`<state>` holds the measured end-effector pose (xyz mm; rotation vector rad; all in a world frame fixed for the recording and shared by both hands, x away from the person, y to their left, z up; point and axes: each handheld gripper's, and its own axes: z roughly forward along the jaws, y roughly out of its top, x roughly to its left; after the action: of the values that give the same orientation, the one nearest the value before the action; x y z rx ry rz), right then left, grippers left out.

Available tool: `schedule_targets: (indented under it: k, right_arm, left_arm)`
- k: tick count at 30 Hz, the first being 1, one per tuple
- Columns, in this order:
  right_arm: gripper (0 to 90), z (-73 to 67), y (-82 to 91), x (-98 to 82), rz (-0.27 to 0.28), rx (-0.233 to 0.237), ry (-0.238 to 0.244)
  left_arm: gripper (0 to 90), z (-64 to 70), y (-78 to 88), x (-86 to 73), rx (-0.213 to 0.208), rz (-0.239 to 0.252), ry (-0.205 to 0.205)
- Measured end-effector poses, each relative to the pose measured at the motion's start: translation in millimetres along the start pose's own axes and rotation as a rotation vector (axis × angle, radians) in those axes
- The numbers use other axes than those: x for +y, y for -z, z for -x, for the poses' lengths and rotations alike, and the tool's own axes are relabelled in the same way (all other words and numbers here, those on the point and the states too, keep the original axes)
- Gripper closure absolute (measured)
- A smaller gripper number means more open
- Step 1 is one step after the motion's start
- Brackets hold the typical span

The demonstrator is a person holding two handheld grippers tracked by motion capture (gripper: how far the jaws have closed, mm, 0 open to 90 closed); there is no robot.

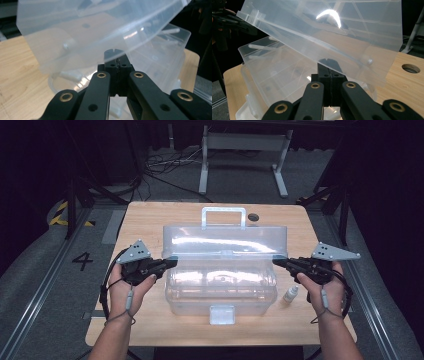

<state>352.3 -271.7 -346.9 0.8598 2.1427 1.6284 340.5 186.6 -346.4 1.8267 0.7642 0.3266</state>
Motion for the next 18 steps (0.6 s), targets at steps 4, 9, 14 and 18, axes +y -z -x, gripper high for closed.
schedule_targets:
  k: [4, 9, 14, 18]
  right_arm:
    - [90.0, -0.7, -0.9, 0.1, 0.000, -0.003, -0.001]
    - [90.0, -0.3, -1.8, 1.8, 0.003, -0.004, 0.001]
    - [90.0, 1.1, -0.2, 4.4, 0.007, -0.004, 0.002]
    - [90.0, 3.7, -0.9, 7.3, 0.009, -0.013, -0.003]
  left_arm:
    - [89.9, -1.4, 0.4, 2.8, 0.015, 0.022, 0.004]
    - [89.9, -3.3, 0.3, 5.9, 0.029, 0.028, 0.002]
    - [89.9, -6.0, -0.1, 10.2, 0.028, 0.027, 0.002]
    - [89.8, -8.1, -0.9, 14.8, 0.037, 0.029, 0.003]
